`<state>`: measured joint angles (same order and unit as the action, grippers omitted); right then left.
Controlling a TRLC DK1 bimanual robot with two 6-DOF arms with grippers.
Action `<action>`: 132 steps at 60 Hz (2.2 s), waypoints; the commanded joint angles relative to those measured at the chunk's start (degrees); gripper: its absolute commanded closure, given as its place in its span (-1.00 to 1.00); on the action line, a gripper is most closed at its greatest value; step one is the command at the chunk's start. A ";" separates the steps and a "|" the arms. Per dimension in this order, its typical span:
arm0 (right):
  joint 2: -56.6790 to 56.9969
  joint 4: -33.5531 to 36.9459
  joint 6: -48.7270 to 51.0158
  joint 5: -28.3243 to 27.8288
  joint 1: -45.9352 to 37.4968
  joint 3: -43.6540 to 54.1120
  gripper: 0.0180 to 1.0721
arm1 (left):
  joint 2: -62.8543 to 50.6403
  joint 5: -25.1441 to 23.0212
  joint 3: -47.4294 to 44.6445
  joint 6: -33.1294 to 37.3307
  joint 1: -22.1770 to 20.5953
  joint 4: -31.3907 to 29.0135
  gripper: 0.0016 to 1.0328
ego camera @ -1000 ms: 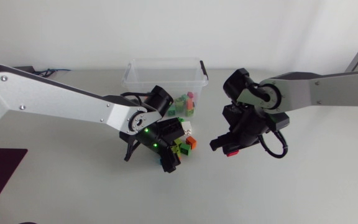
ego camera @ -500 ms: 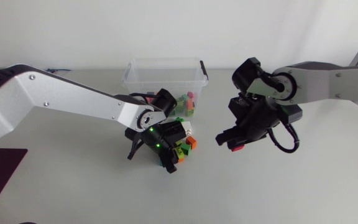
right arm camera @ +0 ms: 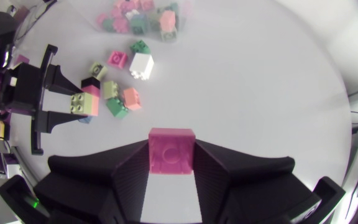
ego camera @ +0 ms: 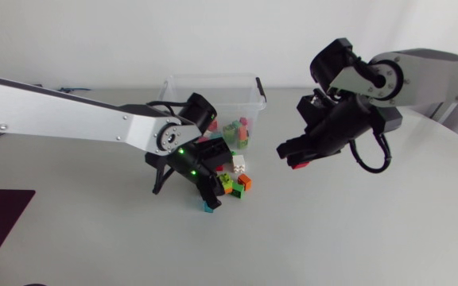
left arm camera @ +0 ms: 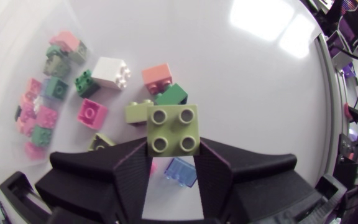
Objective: Place the duplo bricks in the container
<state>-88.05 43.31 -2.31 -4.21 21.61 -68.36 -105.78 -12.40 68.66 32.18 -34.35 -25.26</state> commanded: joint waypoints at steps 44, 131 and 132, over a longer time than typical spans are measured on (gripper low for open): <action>-14.25 -17.47 -4.02 2.10 6.34 -19.71 0.36 | 15.60 -2.10 2.53 -9.68 10.00 4.95 0.38; -21.29 -35.05 -2.00 12.12 9.16 -23.22 -0.91 | 8.83 -1.75 12.28 -22.34 19.76 18.05 0.38; -20.41 -35.05 -1.91 12.12 9.24 -22.43 -0.91 | 8.66 -1.75 12.37 -22.43 19.76 18.22 0.38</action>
<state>-113.30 8.75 -4.60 7.38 30.33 -94.74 -94.52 -14.11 78.56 11.68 -15.31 -8.32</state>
